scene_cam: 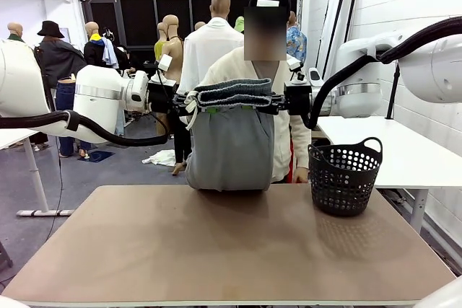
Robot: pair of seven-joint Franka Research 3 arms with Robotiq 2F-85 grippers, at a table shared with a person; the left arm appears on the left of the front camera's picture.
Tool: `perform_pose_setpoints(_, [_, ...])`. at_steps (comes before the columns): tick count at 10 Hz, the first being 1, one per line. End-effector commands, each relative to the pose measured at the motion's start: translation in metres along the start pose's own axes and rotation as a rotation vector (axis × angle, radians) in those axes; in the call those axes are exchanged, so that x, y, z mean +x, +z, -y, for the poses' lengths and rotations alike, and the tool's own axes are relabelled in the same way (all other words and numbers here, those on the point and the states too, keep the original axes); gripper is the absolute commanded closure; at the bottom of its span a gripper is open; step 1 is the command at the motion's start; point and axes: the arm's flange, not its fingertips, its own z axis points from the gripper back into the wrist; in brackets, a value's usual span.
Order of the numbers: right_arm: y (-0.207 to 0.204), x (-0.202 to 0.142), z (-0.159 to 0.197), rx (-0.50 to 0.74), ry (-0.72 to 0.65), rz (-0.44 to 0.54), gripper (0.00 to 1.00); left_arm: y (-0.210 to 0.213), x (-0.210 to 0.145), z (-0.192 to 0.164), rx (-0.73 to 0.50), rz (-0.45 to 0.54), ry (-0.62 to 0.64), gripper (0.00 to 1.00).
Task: Fold the training pants.
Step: Release the ends of the Training pants and then grab the overlapped ends.
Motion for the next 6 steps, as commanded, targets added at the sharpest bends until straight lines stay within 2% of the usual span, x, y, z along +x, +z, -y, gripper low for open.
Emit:
perform_pose_setpoints(1, [-0.0009,0.001,-0.001,0.009,0.001,0.004,1.0,0.0001,0.0034,0.0035,0.02,0.019,-0.012,1.0])
perform_pose_setpoints(6, [-0.0009,0.001,-0.001,0.009,0.001,0.004,1.0,0.0001,0.0034,0.0035,0.02,0.019,-0.012,1.0])
